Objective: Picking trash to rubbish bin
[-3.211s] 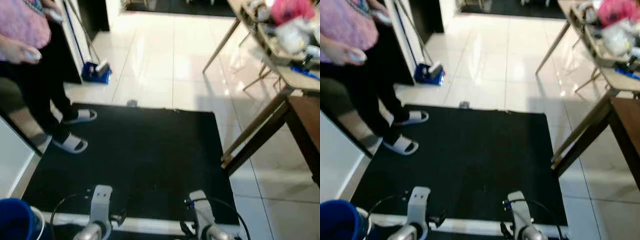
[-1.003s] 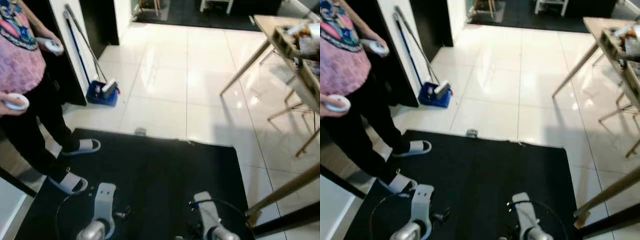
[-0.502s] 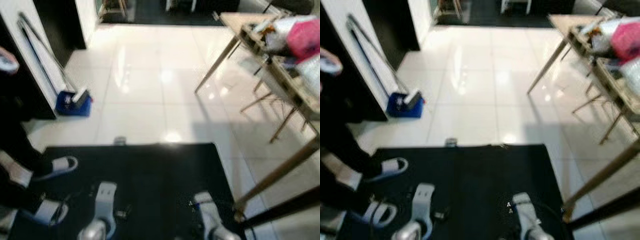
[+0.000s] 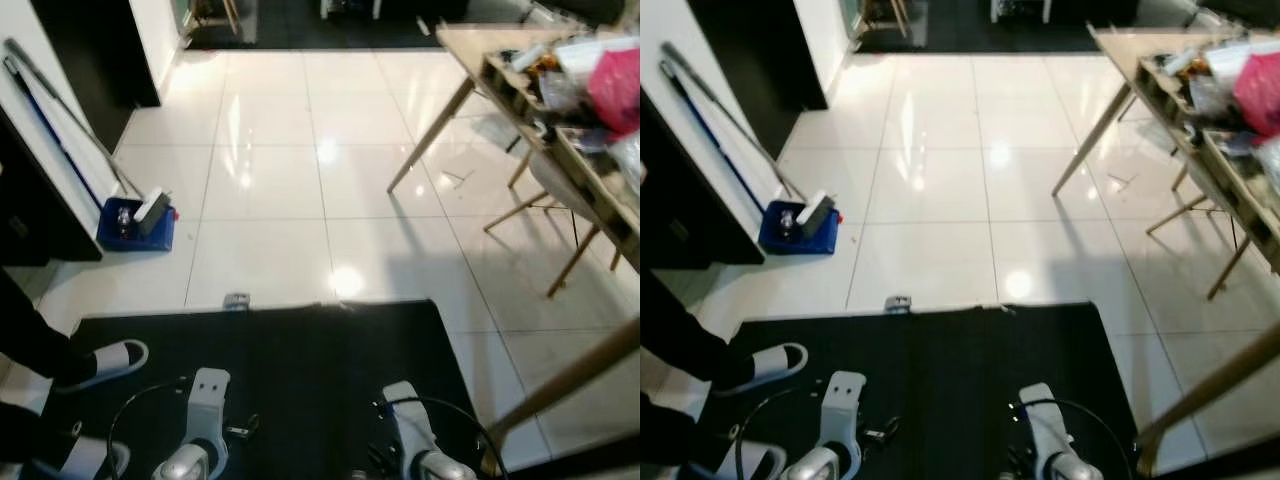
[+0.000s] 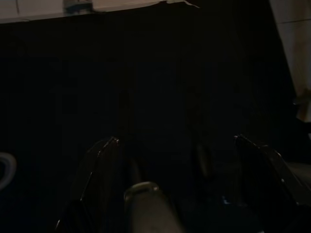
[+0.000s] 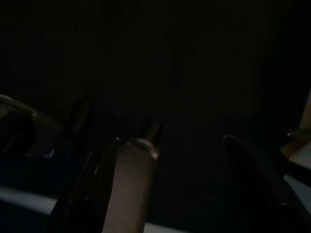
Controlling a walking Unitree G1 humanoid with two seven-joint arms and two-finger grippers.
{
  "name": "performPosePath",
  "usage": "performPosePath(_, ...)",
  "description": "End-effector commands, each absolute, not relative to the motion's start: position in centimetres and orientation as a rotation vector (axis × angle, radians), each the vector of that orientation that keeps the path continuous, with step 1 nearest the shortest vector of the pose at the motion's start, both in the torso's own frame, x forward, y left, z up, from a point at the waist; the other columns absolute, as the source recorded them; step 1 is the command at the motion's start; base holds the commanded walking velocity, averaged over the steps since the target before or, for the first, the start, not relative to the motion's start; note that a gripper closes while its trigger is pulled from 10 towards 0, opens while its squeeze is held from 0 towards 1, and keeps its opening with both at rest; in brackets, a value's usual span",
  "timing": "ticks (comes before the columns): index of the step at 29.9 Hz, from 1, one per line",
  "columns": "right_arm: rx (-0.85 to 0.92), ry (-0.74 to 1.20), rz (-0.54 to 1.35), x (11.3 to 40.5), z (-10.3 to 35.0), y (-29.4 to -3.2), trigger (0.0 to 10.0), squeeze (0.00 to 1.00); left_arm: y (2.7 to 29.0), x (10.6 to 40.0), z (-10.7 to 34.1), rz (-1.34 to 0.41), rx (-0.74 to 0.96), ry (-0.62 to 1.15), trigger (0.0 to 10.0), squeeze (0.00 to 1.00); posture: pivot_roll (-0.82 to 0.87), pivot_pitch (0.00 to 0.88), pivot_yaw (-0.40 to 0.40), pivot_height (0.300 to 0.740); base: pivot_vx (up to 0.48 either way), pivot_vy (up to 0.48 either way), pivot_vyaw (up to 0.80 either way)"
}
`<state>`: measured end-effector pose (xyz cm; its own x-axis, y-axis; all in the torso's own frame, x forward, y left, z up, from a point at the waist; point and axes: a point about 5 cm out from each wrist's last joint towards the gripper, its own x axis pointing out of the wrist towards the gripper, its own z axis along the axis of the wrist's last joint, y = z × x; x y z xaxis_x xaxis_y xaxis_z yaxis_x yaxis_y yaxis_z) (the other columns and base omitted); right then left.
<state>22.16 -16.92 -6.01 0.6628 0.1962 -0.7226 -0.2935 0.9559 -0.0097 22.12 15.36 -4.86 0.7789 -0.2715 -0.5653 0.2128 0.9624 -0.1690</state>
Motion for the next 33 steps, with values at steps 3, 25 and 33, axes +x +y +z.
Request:
performPosePath(3,-0.12,0.837,0.301,21.04,-6.77,-16.12,10.0,0.0,15.73,21.16,-5.55,-0.253,-0.1,0.667,10.0,0.0,-0.03,0.158,-0.009,0.74,0.311,0.0,0.0)
performPosePath(25,-0.12,0.838,0.316,21.14,-6.72,-16.0,10.0,0.0,15.61,21.09,-5.59,-0.251,-0.104,0.668,10.0,0.0,-0.03,0.158,-0.014,0.74,0.31,0.0,-0.02)
performPosePath(33,-0.118,0.839,0.318,21.05,-6.77,-15.95,10.0,0.0,15.67,21.13,-5.56,-0.252,-0.103,0.667,10.0,0.0,-0.03,0.158,-0.011,0.74,0.308,0.0,-0.62)
